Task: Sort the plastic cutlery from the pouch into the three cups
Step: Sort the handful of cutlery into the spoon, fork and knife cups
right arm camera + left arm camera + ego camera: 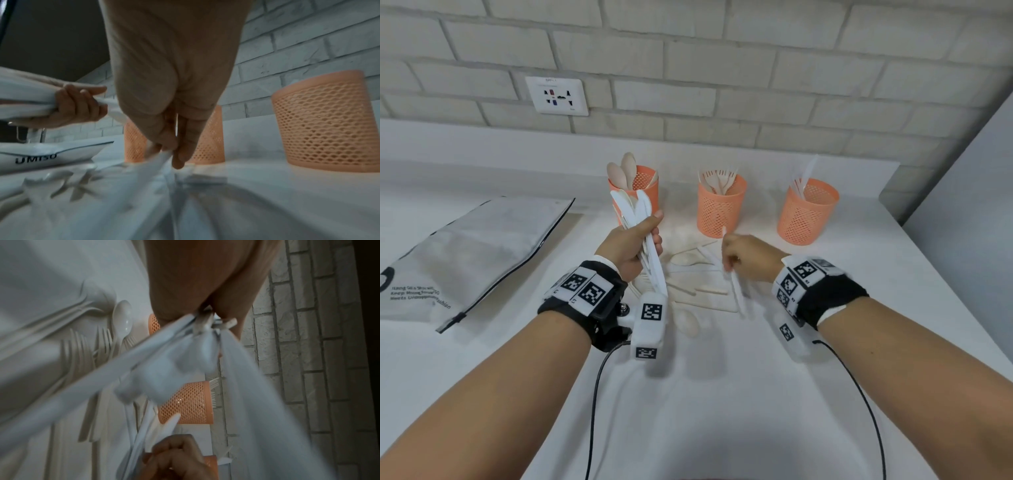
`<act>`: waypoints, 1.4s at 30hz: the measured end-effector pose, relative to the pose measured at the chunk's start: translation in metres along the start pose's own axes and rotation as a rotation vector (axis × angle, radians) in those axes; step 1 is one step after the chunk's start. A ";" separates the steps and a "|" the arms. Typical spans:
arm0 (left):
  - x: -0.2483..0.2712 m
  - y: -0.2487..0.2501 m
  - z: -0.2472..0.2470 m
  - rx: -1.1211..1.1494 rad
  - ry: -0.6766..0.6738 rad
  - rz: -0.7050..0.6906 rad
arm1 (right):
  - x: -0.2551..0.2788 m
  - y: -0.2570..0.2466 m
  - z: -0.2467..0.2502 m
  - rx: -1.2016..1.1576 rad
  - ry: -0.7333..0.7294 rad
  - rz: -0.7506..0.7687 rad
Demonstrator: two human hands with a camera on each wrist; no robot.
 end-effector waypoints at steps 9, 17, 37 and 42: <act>0.009 0.003 0.008 -0.045 0.005 -0.005 | 0.001 0.005 -0.021 -0.025 0.025 -0.239; 0.013 0.004 0.012 -0.038 -0.024 0.030 | -0.002 -0.014 -0.009 -0.069 0.015 -0.252; 0.013 0.031 0.069 0.029 0.151 -0.038 | -0.012 -0.087 -0.037 0.140 -0.223 -0.234; 0.020 0.032 0.078 0.040 0.176 -0.058 | -0.017 -0.114 -0.055 0.176 -0.192 -0.264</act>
Point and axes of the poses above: each hand's wrist, its own x-axis away from the middle knuckle, its own z-axis out of the back of the hand, y = z × x, the point moved 5 cm from there along -x, towards the middle knuckle, and after that the axes turned 4 degrees about -z, right-handed, at the moved point
